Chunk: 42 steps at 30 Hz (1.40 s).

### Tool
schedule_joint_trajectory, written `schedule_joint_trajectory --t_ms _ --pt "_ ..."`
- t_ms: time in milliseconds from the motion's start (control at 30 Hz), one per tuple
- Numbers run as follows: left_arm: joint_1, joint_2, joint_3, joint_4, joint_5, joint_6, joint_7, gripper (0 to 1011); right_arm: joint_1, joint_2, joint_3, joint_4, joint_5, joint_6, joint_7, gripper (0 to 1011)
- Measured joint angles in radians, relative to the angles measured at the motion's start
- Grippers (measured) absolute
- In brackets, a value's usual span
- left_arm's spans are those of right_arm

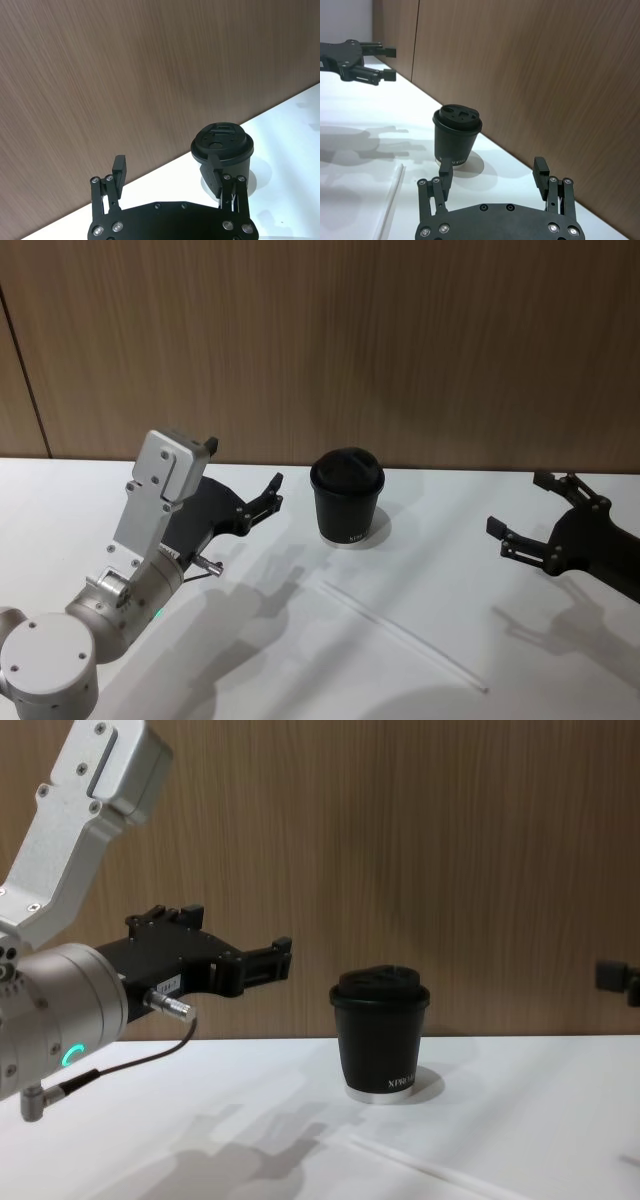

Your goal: Pick up the straw with one hand, pass it to the other hand, and insert it into the cup.

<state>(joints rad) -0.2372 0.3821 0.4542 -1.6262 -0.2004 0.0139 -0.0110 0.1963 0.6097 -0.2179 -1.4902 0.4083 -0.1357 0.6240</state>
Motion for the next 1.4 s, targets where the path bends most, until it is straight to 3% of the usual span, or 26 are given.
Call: schedule_joint_trajectory --t_ms 200,567,767,1067,1400 --pt "0.000 0.000 0.000 0.000 0.000 0.000 0.000 1003 0.003 0.032 0.000 -0.044 0.012 0.102 -0.011 1001" --pt "0.000 0.000 0.000 0.000 0.000 0.000 0.000 1003 -0.005 0.097 -0.007 -0.173 0.044 0.358 -0.052 1001" --pt "0.000 0.000 0.000 0.000 0.000 0.000 0.000 1003 -0.019 0.137 -0.013 -0.248 0.061 0.470 -0.057 1001" --pt "0.000 0.000 0.000 0.000 0.000 0.000 0.000 1003 -0.057 0.193 -0.028 -0.345 0.072 0.548 -0.047 1001" --pt "0.000 0.000 0.000 0.000 0.000 0.000 0.000 1003 -0.088 0.210 -0.058 -0.400 0.061 0.561 -0.056 1001"
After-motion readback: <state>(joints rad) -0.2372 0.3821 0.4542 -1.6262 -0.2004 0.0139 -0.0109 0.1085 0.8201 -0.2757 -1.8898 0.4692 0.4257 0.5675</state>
